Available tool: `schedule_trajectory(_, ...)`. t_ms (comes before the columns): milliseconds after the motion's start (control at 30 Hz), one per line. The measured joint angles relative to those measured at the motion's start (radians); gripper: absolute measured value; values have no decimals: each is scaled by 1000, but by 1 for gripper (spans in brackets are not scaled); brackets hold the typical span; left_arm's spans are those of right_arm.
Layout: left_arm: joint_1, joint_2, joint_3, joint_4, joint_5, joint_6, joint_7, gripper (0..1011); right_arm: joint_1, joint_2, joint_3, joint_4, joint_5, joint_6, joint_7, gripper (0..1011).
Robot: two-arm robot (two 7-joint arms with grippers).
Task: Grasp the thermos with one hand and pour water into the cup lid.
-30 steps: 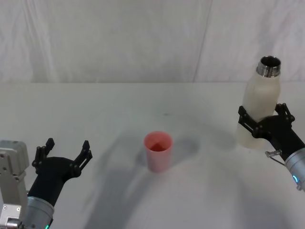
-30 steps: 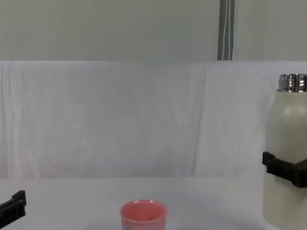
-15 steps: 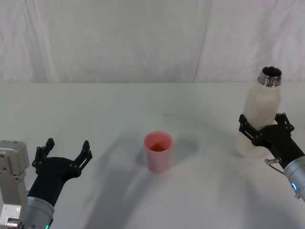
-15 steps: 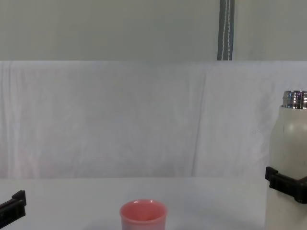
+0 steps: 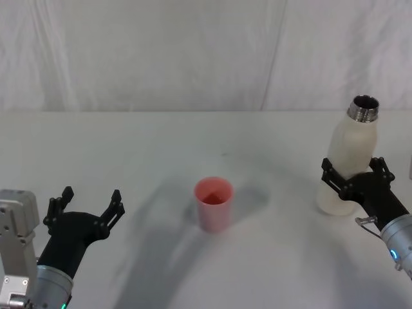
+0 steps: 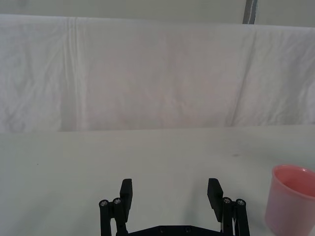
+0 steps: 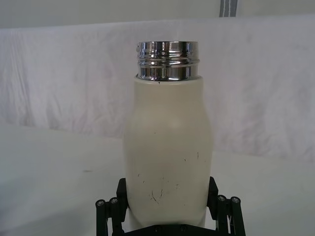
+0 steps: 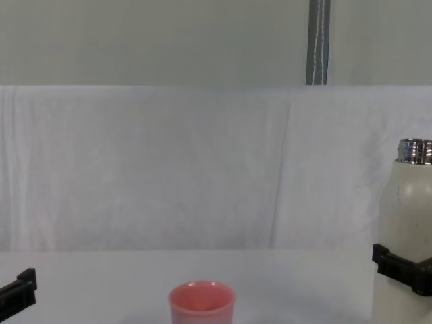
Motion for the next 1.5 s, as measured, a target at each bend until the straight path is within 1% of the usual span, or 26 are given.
schedule_trajectory(433,0,0,0,0,0,0,0,1001,7,-6,-3,31,2,-25,7,950)
schedule_trajectory(967,0,0,0,0,0,0,0,1001,14,-6,-3,47,0,-29,11,950)
schedule_trajectory(1500,0,0,0,0,0,0,0,1001,13,-6,-3,46,-1,-28,11,950)
